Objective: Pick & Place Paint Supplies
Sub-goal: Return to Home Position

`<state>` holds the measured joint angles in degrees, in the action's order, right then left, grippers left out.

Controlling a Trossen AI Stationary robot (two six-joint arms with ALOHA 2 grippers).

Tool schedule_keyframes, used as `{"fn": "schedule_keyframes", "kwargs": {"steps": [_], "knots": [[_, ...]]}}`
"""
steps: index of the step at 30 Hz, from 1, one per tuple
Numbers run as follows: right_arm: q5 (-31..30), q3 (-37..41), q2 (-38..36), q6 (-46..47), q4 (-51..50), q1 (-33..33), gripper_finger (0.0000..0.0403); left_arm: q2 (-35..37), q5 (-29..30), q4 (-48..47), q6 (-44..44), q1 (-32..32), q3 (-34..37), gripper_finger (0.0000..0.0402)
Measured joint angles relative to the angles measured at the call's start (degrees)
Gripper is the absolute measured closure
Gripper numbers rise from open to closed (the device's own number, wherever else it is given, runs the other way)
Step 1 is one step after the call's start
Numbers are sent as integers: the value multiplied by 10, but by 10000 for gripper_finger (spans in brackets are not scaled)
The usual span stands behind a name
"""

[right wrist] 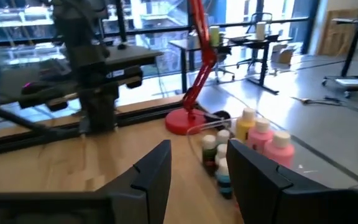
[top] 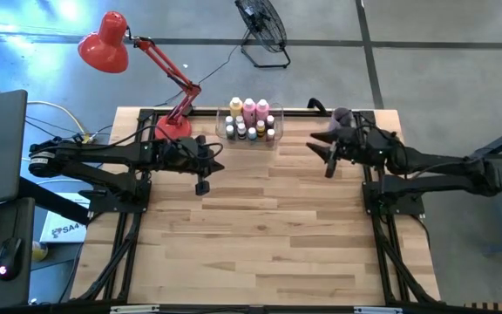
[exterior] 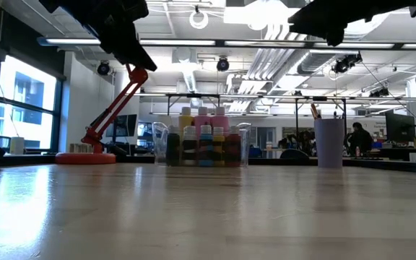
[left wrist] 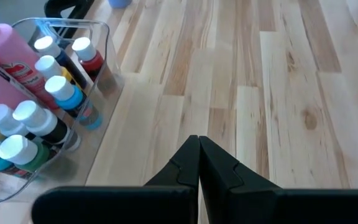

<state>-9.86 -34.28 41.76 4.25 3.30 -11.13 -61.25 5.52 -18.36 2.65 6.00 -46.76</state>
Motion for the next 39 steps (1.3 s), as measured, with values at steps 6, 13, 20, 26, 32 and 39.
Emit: {"fn": "schedule_keyframes", "kwargs": {"steps": [6, 13, 20, 26, 32, 39], "knots": [[50, 0, 16, 6, -22, 14, 259, 0, -2, 9, -11, 0, 0, 400], [72, 0, 46, 1, -66, 27, 325, 0, -23, 37, -59, 0, 0, 400], [74, 0, 71, 3, -62, 27, 395, 0, -22, 71, -37, 0, 0, 400], [104, 0, 73, 4, -61, 27, 399, 0, -19, 80, 94, 0, 0, 400], [99, 0, 61, 0, -77, 36, 399, 6, -15, 67, 103, 0, 0, 401], [98, 0, 33, 2, -111, 52, 399, 64, -20, -28, 87, 0, -1, 401]]}}
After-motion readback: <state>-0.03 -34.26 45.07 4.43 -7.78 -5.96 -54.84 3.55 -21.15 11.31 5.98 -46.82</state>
